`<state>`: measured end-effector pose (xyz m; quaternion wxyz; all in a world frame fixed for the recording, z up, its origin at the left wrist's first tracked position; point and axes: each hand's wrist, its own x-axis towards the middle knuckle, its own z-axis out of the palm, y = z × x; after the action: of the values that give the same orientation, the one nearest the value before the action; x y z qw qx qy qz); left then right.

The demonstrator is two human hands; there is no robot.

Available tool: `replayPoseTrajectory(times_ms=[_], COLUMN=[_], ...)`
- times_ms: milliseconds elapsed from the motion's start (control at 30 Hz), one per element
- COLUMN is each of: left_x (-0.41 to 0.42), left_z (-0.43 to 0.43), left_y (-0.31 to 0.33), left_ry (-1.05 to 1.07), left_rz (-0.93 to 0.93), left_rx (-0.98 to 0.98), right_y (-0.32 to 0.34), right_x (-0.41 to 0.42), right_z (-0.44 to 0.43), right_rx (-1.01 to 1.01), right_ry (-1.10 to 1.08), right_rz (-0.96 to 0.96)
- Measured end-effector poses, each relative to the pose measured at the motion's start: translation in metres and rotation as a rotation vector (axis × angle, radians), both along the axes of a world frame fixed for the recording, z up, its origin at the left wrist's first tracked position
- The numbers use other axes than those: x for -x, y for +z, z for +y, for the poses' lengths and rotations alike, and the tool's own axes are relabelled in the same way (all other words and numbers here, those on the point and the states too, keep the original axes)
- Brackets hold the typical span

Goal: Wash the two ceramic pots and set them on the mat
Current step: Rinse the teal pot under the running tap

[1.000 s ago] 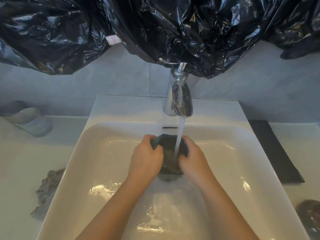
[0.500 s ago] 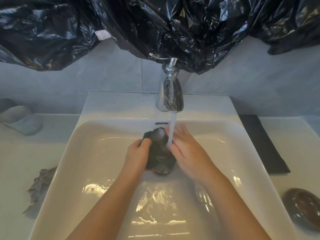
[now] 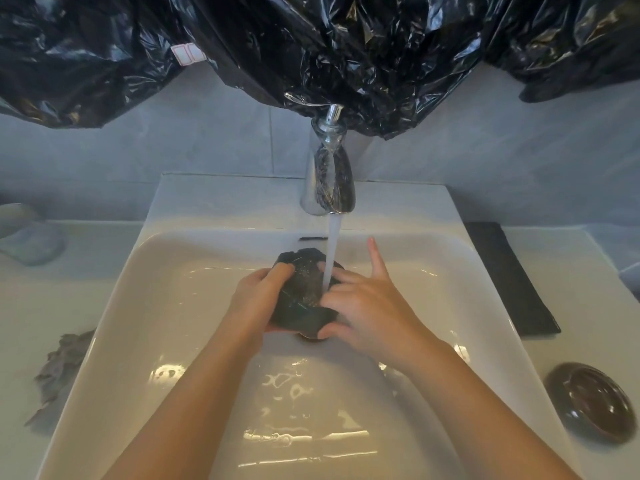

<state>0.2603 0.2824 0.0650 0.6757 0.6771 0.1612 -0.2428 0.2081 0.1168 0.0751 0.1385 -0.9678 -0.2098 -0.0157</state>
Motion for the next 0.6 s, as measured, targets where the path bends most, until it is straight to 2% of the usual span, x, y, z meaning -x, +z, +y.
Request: replayPoseTrajectory(times_ms=[100,167,300,400,500,600], left_x=[-0.002,-0.004,-0.001,0.002,0.003,0.000], left_z=[0.002,0.004,0.004,0.002,-0.005,-0.005], left_y=[-0.002,-0.002,0.000,-0.016,-0.018,-0.009], left_ry=[-0.065,-0.147,-0.281,-0.232,-0.156,-0.153], left_rz=[-0.039,-0.085,-0.125,-0.123,-0.088,-0.015], left_rx=[-0.009,0.060,0.447,0.742,0.730,0.719], right_y=[-0.009,-0.013,-0.007,-0.001,0.002,0.002], right_x=[-0.002,0.000,0.006,0.006,0.006,0.005], right_z=[-0.002,0.002,0.018,0.021,0.025,0.018], right_rx=[-0.003,-0.061,-0.312,-0.492,-0.583,-0.522], right_ry=[0.034,0.052,-0.059,-0.180,-0.172,-0.116], right_rz=[0.029,0.041,0.023,0.176,0.230,0.228])
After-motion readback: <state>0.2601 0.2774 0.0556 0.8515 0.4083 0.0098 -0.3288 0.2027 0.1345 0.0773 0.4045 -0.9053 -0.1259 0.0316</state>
